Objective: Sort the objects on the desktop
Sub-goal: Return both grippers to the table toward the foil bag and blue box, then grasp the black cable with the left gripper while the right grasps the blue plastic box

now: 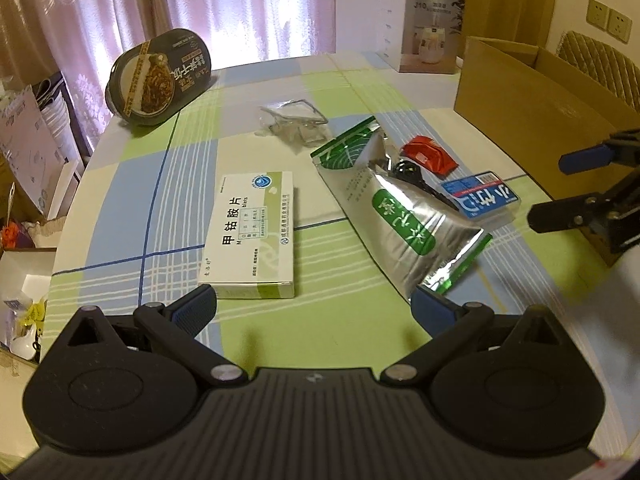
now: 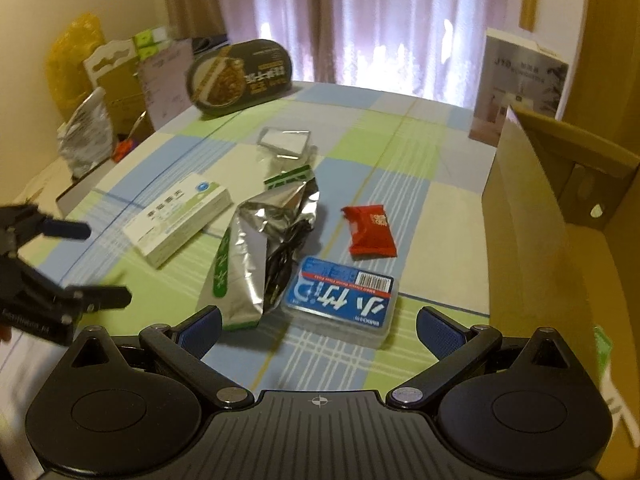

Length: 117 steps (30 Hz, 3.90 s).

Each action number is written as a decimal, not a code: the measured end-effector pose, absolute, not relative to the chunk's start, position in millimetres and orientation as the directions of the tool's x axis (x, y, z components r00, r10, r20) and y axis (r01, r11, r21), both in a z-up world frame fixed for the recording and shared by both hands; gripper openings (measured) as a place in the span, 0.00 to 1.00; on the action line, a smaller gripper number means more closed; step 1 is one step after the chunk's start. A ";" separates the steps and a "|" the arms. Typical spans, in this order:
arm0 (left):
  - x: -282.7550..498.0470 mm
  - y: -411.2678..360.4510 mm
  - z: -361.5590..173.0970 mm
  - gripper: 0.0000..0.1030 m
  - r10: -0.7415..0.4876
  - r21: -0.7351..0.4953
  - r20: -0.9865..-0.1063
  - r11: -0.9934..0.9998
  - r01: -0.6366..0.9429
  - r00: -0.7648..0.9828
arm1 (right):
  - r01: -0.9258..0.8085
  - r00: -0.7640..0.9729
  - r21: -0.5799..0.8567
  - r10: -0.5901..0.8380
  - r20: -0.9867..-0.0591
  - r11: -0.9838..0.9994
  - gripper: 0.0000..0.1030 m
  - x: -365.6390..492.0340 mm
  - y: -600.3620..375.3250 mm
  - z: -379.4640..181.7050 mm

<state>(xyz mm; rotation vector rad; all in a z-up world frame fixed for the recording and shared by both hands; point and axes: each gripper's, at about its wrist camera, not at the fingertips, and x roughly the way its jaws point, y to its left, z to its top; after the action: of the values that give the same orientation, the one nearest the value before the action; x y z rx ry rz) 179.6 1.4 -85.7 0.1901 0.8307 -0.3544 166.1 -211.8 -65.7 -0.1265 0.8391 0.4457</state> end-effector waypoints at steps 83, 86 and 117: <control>194.2 -83.6 -72.6 0.72 -0.386 -0.001 -0.733 0.825 0.565 0.561 | -0.314 0.659 0.070 0.271 -0.702 0.947 0.91 81.6 -247.9 -94.9; 200.5 -97.5 -71.1 0.63 -0.390 0.009 -0.742 0.808 0.589 0.546 | -0.293 0.700 0.105 0.288 -0.654 0.950 0.91 75.4 -256.0 -91.9; 267.7 -162.9 -119.2 0.29 -0.284 0.056 -0.856 0.780 0.624 0.432 | -0.229 0.770 0.173 0.287 -0.569 0.958 0.86 92.1 -272.3 -95.1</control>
<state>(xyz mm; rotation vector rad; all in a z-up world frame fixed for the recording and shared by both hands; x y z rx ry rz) 267.7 -162.9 -119.2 0.3954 0.9699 -0.5842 92.1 -272.3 -95.1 0.0960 0.6322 0.2804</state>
